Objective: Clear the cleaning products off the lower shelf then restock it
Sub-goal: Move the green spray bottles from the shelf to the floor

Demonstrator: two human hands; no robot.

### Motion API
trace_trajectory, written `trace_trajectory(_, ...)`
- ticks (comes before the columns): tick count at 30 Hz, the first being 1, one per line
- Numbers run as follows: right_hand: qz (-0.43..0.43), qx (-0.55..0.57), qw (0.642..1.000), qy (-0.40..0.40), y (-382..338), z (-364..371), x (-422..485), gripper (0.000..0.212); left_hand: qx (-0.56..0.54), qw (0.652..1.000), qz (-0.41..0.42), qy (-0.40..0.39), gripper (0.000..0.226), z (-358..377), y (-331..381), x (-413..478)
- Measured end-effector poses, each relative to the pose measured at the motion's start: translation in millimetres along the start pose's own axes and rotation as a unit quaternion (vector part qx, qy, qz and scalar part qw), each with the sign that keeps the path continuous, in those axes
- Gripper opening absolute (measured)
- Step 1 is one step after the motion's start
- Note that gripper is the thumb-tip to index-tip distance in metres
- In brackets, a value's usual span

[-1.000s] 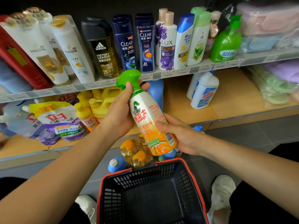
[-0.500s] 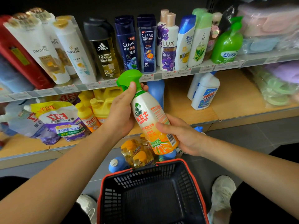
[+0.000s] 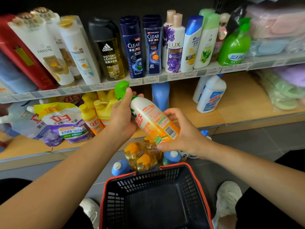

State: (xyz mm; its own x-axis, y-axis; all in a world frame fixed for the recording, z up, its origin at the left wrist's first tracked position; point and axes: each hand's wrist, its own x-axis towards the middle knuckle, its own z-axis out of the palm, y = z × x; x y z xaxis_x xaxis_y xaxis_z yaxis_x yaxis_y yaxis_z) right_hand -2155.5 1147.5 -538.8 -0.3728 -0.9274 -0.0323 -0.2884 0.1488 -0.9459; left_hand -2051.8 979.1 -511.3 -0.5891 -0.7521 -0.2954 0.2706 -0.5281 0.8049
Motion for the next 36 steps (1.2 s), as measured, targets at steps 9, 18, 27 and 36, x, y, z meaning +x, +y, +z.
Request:
trace_trajectory(9,0.11,0.419,0.901,-0.039,-1.2,-9.0,0.5,0.056,-0.021,0.979,-0.094,-0.182,0.032,-11.3,-7.2,-10.7)
trace_trajectory(18,0.103,0.313,0.944,0.004,-1.0,-17.2,5.5,0.073,0.098,0.991,-0.059,-0.067,0.034,-12.0,-10.8,-3.4)
trace_trajectory(27,-0.023,0.045,0.991,0.122,7.3,-20.0,1.3,0.083,0.052,0.992,-0.106,-0.043,0.03,-13.9,-10.9,-5.9)
trace_trajectory(36,-0.116,0.006,0.981,0.154,2.3,-28.7,3.0,0.079,0.061,0.986,-0.127,-0.086,0.034,-11.8,-9.1,-8.8)
